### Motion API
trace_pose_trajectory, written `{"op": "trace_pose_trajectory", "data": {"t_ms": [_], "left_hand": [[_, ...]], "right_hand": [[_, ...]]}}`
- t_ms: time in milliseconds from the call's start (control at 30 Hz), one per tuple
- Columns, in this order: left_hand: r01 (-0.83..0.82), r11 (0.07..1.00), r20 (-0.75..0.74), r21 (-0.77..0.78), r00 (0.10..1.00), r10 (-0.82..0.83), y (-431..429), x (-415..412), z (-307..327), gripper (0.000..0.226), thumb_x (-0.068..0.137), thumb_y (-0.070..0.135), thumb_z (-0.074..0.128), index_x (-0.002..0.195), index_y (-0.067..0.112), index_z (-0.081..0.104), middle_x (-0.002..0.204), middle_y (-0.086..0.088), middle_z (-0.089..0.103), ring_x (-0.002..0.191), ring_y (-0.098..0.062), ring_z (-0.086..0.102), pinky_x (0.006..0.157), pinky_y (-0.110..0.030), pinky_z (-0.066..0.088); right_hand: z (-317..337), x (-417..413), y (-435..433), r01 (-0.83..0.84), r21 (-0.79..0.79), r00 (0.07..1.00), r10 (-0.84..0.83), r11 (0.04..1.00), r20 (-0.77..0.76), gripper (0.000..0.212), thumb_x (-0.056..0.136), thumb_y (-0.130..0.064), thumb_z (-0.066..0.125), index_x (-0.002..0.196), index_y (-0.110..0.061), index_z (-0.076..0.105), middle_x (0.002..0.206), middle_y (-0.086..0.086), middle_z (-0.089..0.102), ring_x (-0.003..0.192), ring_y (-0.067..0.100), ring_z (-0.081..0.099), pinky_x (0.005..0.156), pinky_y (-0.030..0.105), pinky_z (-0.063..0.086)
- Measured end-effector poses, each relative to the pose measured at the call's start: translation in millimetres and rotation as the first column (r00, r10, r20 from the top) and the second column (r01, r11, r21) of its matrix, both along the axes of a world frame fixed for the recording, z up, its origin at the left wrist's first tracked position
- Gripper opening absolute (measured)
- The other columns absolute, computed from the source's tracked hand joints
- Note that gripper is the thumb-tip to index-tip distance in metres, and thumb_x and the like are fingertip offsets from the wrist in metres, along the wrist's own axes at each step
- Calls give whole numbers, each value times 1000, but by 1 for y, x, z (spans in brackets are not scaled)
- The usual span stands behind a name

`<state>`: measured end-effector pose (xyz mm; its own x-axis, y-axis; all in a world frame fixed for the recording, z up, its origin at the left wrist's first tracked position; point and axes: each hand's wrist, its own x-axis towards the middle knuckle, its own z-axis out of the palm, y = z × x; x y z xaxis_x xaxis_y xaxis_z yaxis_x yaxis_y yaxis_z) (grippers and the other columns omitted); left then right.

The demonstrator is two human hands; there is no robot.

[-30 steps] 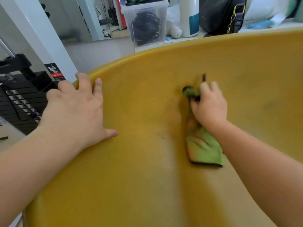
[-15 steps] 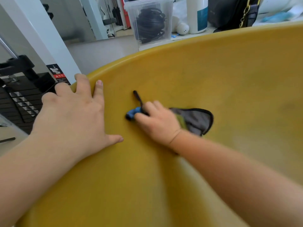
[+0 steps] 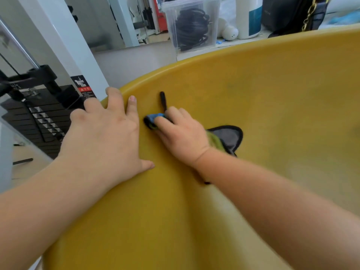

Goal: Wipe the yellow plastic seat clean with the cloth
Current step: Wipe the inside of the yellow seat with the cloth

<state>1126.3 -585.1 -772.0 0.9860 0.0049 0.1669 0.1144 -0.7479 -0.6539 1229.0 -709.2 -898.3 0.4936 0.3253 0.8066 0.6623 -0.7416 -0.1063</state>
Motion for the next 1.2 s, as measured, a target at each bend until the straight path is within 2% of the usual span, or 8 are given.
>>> {"op": "trace_pose_trajectory", "data": {"t_ms": [133, 267, 467, 567, 667, 833, 1000, 1200], "left_hand": [[12, 1000, 2, 0, 1000, -12, -2, 2, 0, 139, 50, 100, 39, 156, 16, 7, 138, -20, 19, 95, -34, 47, 64, -37, 35], [3, 1000, 9, 3, 1000, -4, -2, 4, -2, 139, 49, 100, 41, 156, 16, 6, 137, -20, 20, 92, -35, 47, 63, -37, 35], [25, 1000, 17, 15, 1000, -25, -1, 2, -4, 141, 49, 100, 41, 156, 15, 5, 147, -24, 15, 96, -36, 46, 66, -37, 34], [31, 995, 18, 94, 999, -33, 0, 2, -11, 139, 54, 99, 36, 156, 13, -2, 152, -30, 5, 102, -38, 42, 73, -39, 40], [30, 989, 35, 146, 999, -35, -1, 2, -18, 135, 57, 98, 34, 156, 15, -4, 153, -32, -2, 112, -46, 37, 82, -46, 43], [5, 990, 48, 144, 999, -12, -5, 8, -22, 129, 60, 96, 32, 156, 18, -5, 155, -31, -8, 122, -52, 29, 92, -56, 40], [64, 981, -13, 185, 998, -63, -4, 10, -28, 117, 67, 93, 24, 157, 21, 2, 160, -25, -15, 142, -56, 1, 106, -76, 14], [269, 935, -277, 233, 939, -201, -15, 17, -49, 111, 73, 90, 18, 157, 21, -6, 163, -15, -18, 148, -43, -14, 108, -73, -3]], "right_hand": [[7, 58, -121, 356, -13, 933, -355, 934, 53, 16, 95, -29, 61, 104, -18, 55, 97, 18, 55, 83, 39, 56, 52, 42, 48], [4, 49, -105, 622, 364, 780, -509, 693, -365, 30, 98, -33, 49, 110, -6, 54, 122, 23, 52, 97, 44, 57, 73, 47, 44], [-49, -40, 2, 151, 114, 961, -119, 982, -248, 20, 95, -37, 47, 98, -18, 48, 94, 8, 52, 76, 30, 52, 56, 35, 38], [-64, -37, -59, -33, -228, 978, -16, 973, -209, 19, 94, -34, 59, 101, -23, 46, 92, 7, 54, 76, 32, 56, 50, 36, 44], [-70, -1, -156, 283, -240, 933, -324, 929, -155, 29, 89, -22, 73, 107, -20, 50, 92, 15, 53, 79, 39, 59, 52, 41, 50], [-55, 4, -141, 764, 235, 607, -545, 602, -579, 28, 100, -34, 48, 111, -8, 50, 119, 22, 49, 100, 44, 55, 75, 49, 46], [-76, -49, -27, 278, 34, 889, -244, 960, -386, 22, 96, -38, 49, 103, -18, 50, 99, 9, 51, 81, 31, 52, 57, 36, 40], [-102, -48, -151, 128, -294, 938, -212, 947, -275, 23, 96, -42, 50, 102, -20, 51, 99, 9, 51, 80, 34, 54, 51, 43, 50]]}}
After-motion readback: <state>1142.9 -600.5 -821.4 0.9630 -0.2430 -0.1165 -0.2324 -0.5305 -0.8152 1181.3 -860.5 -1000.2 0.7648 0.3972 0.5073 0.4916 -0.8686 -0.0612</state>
